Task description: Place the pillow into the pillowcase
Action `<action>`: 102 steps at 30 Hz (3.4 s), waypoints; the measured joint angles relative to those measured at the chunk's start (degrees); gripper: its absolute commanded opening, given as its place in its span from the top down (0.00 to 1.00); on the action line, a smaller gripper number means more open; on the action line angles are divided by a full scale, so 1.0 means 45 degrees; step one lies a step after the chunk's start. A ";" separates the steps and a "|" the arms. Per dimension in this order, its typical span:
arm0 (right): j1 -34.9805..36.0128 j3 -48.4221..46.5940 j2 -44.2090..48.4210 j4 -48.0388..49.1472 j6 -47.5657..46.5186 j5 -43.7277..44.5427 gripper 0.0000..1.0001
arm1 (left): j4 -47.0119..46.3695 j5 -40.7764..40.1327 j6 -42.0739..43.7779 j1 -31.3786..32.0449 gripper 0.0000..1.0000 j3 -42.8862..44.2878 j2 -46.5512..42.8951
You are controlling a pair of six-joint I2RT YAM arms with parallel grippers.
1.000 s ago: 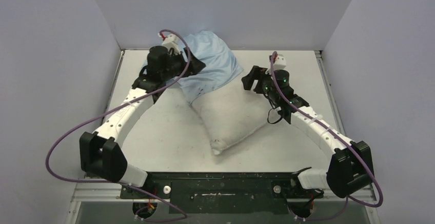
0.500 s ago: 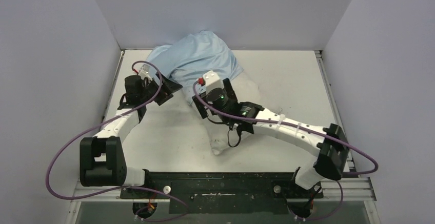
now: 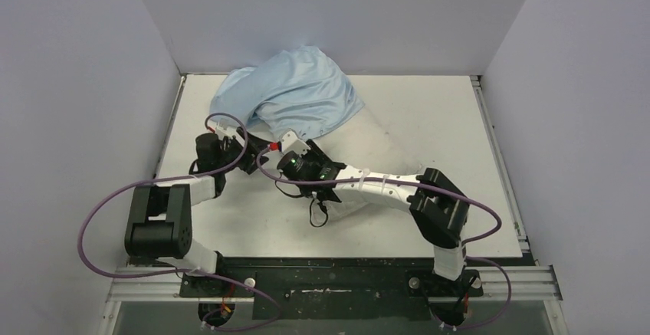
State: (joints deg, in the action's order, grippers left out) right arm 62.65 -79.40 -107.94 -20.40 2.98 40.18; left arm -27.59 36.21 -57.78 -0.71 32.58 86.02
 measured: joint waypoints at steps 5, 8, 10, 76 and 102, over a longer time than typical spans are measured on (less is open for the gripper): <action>-0.0627 0.0563 0.0588 0.0962 0.0151 -0.0699 1.00 | -0.1423 0.0087 -0.0199 0.0845 0.25 -0.0049 0.1001; -0.1205 0.1457 0.1564 0.1749 0.0374 -0.1938 1.00 | -0.2759 0.0141 -0.0505 0.1418 0.24 -0.0053 0.1763; -0.1559 0.1836 0.2079 0.2025 0.0554 -0.2579 1.00 | -0.3691 0.0165 -0.0797 0.1651 0.24 -0.0063 0.2283; -0.4823 0.6834 0.7917 0.7757 1.3075 -0.8587 1.00 | 0.8801 -0.6431 0.2608 0.9243 1.00 0.7674 -0.4192; -1.1812 0.7689 0.6008 0.8403 1.3483 -1.0108 0.00 | 0.8034 -0.2691 0.5032 0.6241 0.41 1.4003 0.1093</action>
State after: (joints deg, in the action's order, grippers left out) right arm 9.50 -44.80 -80.90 17.41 63.66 -5.30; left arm 8.56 24.10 -35.14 27.38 95.59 90.94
